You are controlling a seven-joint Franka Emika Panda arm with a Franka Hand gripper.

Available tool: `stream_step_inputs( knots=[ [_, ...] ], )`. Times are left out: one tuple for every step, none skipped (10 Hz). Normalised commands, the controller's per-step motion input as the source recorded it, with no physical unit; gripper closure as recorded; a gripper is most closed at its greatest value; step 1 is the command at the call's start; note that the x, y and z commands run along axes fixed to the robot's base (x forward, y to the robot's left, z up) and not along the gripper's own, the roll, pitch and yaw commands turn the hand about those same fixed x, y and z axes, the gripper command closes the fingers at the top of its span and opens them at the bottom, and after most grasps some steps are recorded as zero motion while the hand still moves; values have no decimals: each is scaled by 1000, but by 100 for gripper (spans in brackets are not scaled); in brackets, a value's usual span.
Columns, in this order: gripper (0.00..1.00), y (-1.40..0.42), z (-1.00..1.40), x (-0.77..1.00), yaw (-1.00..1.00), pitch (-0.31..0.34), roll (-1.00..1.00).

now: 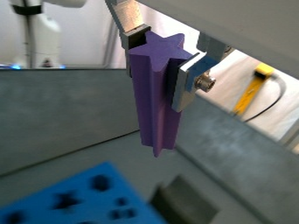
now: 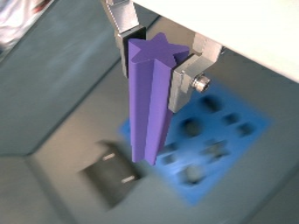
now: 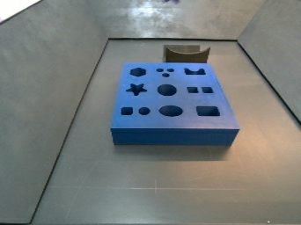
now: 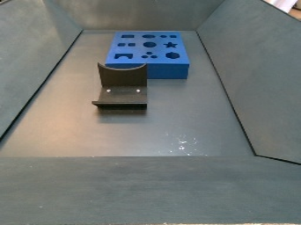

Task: Pick up the star object. Move up. Place the star object on the fixture. Regrasp the star object. Move to above the board. Insert the star object.
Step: Move to above the board, then insert the star object.

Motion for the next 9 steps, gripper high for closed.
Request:
stream_step_inputs(
  knots=[
    [100, -675, 45, -830, -147, -74, -1000],
    [100, -321, 27, -456, -146, -65, -1000],
    [100, -211, 12, -315, -147, -54, -1000],
    [100, -96, 6, -151, -134, -32, -996],
    [100, -55, 4, -97, -102, -26, -767],
    [100, -6, 0, -70, -47, -30, -467],
    [100, -4, 0, -58, -37, -32, -352],
    [100, 0, -31, 0, 0, 0, -3],
    [100, 0, -43, 0, 0, 0, 0]
  ],
)
